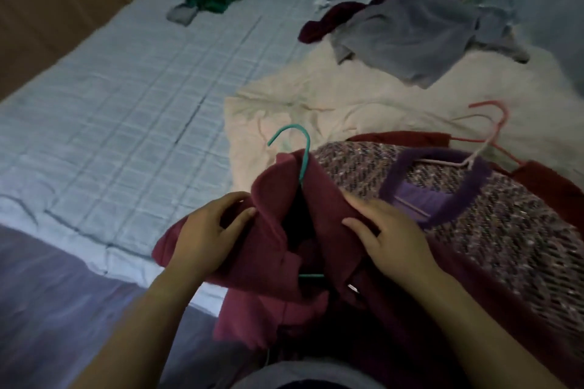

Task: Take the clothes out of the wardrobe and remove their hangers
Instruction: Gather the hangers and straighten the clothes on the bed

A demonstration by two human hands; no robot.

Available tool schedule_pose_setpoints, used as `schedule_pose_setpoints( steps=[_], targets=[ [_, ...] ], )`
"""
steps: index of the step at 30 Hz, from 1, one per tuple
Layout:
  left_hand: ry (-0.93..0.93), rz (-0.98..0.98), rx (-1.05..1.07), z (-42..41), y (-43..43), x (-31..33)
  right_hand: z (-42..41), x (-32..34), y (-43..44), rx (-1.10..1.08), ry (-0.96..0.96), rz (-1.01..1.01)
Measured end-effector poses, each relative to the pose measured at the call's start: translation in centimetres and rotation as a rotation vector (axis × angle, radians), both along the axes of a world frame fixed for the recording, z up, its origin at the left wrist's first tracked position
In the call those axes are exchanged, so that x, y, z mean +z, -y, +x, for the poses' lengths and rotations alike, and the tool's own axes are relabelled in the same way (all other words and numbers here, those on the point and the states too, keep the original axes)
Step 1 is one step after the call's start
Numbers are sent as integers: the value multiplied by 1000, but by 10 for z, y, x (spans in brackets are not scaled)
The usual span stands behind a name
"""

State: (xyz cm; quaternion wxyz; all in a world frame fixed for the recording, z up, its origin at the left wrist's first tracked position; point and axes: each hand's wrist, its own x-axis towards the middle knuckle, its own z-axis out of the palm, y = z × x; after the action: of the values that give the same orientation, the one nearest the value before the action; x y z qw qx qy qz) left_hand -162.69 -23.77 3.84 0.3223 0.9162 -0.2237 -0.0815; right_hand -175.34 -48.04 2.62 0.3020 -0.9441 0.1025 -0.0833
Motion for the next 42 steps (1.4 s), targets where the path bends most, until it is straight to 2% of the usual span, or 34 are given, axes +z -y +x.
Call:
schedule_pose_setpoints(
  steps=[11, 16, 21, 27, 31, 38, 42],
  targets=[
    [-35, -102, 388, -46, -274, 21, 57, 26, -246, 374, 174, 35],
    [-27, -160, 640, -71, -406, 13, 102, 26, -381, 566, 134, 100],
    [-29, -187, 810, -69, -497, -2, 143, 17, -480, 686, 26, 187],
    [-36, -175, 821, -5, -566, -19, 218, -4, -552, 715, -77, 261],
    [-52, -152, 853, 65, -619, -23, 297, -17, -611, 749, -105, 314],
    [-43, -117, 1022, 194, -729, 3, 471, 2, -740, 944, -78, 286],
    [-34, -126, 1106, 240, -786, 6, 538, 6, -812, 1041, -86, 269]
  ],
)
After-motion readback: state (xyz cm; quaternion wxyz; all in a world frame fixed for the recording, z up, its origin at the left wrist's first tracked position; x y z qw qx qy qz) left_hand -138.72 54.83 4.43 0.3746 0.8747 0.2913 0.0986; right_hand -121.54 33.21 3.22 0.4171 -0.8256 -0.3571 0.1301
